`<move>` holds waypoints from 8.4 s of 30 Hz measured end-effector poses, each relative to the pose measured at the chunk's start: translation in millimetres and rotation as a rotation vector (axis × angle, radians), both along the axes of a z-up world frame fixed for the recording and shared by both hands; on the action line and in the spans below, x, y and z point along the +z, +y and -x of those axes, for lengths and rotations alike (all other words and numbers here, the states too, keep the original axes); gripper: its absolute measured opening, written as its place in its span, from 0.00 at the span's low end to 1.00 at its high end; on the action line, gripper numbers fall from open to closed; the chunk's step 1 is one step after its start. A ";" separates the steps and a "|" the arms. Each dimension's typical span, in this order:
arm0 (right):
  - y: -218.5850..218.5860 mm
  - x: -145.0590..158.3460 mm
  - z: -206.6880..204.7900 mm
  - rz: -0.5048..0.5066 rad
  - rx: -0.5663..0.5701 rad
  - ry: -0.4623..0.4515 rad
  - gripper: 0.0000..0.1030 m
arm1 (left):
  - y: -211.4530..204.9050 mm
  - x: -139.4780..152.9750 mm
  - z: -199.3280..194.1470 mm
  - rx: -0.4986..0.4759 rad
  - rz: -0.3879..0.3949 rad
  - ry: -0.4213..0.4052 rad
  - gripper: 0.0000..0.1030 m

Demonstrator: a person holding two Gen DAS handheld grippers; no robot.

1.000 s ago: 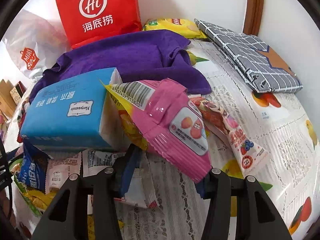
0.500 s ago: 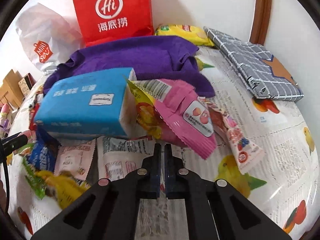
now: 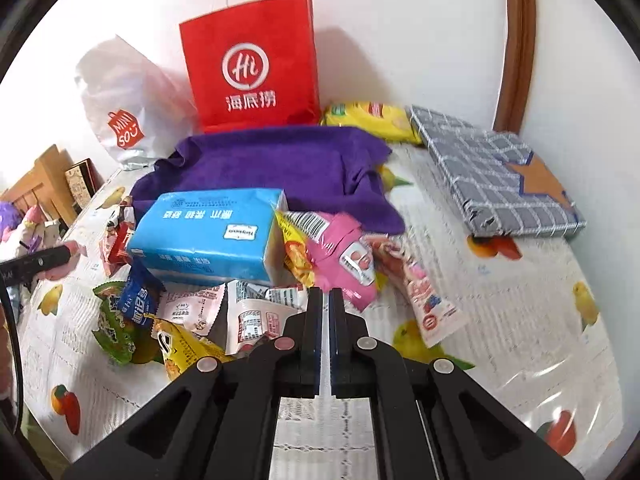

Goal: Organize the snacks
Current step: 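Carry both packets onto the purple towel and open both tools, then grasp the pink lollipop stick with the right tool while the left tool grasps the panda candy bag, then carry both snacks onto the purple towel and open both tools, then grasp the white snack packet with the right tool while the left tool grasps a red packet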

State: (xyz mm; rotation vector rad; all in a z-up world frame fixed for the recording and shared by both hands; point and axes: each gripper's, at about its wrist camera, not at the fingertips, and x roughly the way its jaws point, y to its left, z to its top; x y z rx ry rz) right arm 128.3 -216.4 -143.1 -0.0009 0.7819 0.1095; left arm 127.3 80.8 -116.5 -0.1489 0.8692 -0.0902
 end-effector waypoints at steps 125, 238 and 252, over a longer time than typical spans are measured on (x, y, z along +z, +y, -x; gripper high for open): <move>-37.1 -50.7 -62.5 -0.039 0.024 0.136 0.17 | 29.0 -28.7 -91.1 0.118 -0.044 0.105 0.72; 47.1 -16.5 -221.9 -0.035 0.245 0.091 0.46 | -60.2 -30.0 -278.5 -0.014 0.058 0.175 0.40; -4.9 -7.8 -114.7 -0.101 0.217 0.166 0.59 | -57.7 7.8 -230.6 -0.011 0.031 0.127 0.68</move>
